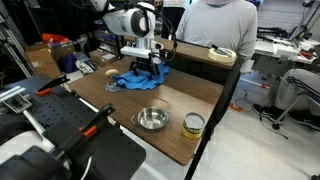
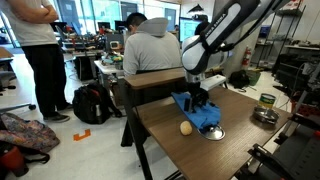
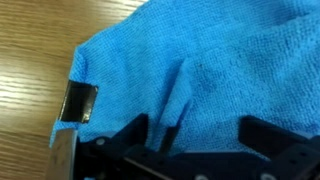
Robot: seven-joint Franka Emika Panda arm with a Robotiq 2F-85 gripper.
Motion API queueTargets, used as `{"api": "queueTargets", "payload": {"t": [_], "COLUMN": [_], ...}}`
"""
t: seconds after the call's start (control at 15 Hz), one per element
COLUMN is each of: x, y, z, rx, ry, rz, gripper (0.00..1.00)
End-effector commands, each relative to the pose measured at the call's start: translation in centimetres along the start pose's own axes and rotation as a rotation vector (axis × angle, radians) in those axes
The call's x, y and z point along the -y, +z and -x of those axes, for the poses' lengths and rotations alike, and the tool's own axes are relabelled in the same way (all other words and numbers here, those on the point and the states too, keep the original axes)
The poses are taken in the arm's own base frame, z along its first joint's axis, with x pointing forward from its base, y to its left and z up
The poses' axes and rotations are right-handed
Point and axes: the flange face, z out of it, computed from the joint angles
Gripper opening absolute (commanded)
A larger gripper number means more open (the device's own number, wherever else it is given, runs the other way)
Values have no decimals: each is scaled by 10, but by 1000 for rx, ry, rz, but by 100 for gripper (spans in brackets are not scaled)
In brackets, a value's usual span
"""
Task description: Move the cloth to the left
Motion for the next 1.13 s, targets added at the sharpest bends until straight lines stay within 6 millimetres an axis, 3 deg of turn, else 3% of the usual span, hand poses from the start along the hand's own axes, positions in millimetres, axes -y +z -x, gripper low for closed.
{"api": "queueTargets", "payload": {"t": [0.0, 0.33, 0.67, 0.8, 0.87, 1.07], "x": [31, 30, 19, 17, 16, 15], "y": [5, -18, -68, -78, -64, -68], "z": [-6, 5, 43, 58, 30, 35], "rx": [29, 18, -73, -129, -92, -95], "ry": [-45, -21, 14, 33, 20, 21], "rz": [-13, -49, -112, -95, -80, -79], "gripper": [100, 100, 100, 100, 100, 100]}}
